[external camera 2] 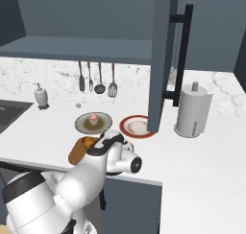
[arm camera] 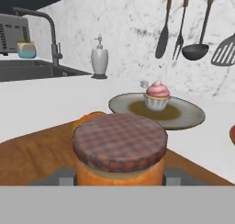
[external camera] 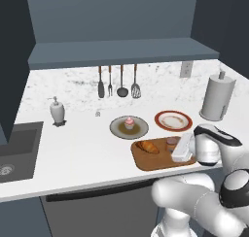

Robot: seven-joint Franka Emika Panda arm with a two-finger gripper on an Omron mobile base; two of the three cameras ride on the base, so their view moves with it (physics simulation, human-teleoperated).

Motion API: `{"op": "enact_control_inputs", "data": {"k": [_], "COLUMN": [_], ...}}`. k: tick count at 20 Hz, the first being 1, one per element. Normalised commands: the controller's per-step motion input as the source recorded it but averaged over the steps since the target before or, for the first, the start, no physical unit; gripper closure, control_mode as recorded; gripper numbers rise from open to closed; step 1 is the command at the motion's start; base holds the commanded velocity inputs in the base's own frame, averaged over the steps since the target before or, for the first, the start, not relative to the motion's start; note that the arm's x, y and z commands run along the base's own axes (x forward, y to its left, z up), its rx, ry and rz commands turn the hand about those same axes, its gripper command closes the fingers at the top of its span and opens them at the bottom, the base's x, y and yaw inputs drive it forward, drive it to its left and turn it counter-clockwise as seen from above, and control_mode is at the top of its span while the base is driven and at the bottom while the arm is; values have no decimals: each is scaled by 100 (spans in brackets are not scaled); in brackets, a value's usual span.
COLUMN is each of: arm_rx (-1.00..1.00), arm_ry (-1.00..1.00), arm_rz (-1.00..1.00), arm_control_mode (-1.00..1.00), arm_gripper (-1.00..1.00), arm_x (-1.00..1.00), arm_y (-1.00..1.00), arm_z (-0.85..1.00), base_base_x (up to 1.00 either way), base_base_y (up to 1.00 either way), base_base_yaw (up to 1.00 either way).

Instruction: From the different types of pastries on the counter, select a croissant and place it on the cutting board. Then retrieve a jar of jam from the cabinet and place it alongside the croissant on the cutting board.

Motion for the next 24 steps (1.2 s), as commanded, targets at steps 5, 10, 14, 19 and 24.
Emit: {"op": "enact_control_inputs", "data": {"k": [5,10,14,19,24], "arm_rx": [0,0,0,0,0], "arm_ry": [0,1,1,0,0], "arm_rz": [0,0,0,0,0], "arm_control_mode": [-100,-100,-100,-100,-100], "arm_gripper": [100,100,100,100,-100], "arm_x": [24,15,13,9,-1], "arm_y": [0,0,0,0,0], "arm_z": [-14,-26,-26,-18,-19], "base_base_x": [0,0,0,0,0], "base_base_y": [0,0,0,0,0], "base_base_yaw": [0,0,0,0,0]}}
